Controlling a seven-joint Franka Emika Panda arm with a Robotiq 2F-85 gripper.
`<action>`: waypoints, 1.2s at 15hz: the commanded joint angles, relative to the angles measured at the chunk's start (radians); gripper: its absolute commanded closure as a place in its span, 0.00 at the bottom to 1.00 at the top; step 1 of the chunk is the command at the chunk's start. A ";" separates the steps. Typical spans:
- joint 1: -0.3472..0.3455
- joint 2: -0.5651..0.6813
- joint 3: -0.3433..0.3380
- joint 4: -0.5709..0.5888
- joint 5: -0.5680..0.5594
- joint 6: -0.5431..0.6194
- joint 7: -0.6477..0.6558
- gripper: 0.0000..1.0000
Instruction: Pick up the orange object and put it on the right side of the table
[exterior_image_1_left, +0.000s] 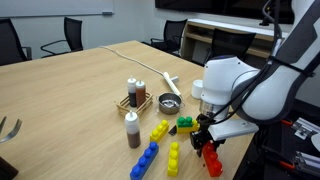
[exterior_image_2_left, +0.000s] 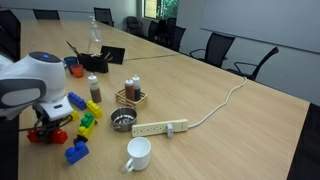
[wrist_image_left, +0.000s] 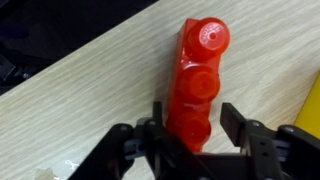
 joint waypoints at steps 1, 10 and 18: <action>0.009 0.001 -0.008 -0.005 0.003 0.039 0.002 0.68; -0.046 -0.122 0.014 -0.079 0.011 -0.120 -0.083 0.90; -0.112 -0.315 -0.016 -0.145 0.013 -0.357 -0.311 0.90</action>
